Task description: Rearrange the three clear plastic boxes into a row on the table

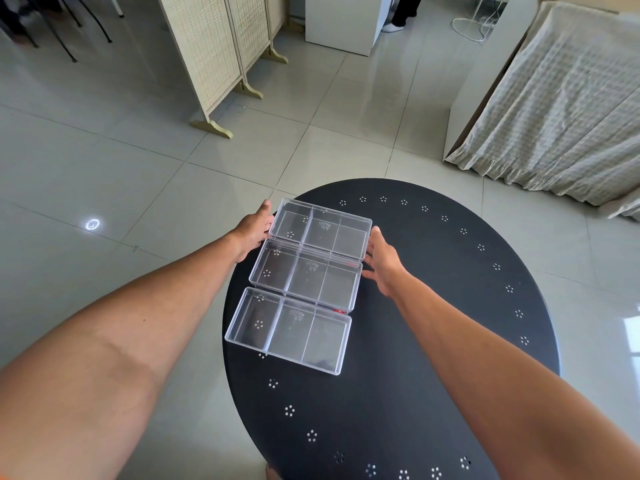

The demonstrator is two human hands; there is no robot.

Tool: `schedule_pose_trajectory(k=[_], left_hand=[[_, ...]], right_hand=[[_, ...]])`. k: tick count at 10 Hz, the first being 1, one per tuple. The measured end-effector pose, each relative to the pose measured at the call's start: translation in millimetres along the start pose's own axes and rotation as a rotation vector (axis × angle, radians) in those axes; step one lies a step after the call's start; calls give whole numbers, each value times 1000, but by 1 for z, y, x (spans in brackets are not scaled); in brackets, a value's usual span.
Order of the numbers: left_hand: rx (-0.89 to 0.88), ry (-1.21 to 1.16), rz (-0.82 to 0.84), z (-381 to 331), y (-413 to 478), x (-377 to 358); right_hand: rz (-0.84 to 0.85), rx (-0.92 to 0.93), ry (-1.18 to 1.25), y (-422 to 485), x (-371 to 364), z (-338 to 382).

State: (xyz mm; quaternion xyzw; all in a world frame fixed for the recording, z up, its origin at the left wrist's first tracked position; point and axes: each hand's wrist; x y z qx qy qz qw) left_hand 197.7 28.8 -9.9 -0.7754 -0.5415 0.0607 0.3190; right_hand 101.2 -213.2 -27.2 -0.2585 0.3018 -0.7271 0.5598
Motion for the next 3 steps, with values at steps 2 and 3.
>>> schedule_pose_trajectory(k=[2, 3], left_hand=[[-3, 31, -11, -2, -1, -1], [-39, 107, -128, -3, 2, -4]], right_hand=[[-18, -30, 1, -9, -1, 5], [-87, -35, 17, -17, 0, 8]])
Point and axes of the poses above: each hand's wrist, its own y-axis towards the middle knuckle, its own x-axis out of the back of the hand, z = x × y, and after that the axes turned 6 degrees about -x, right-handed
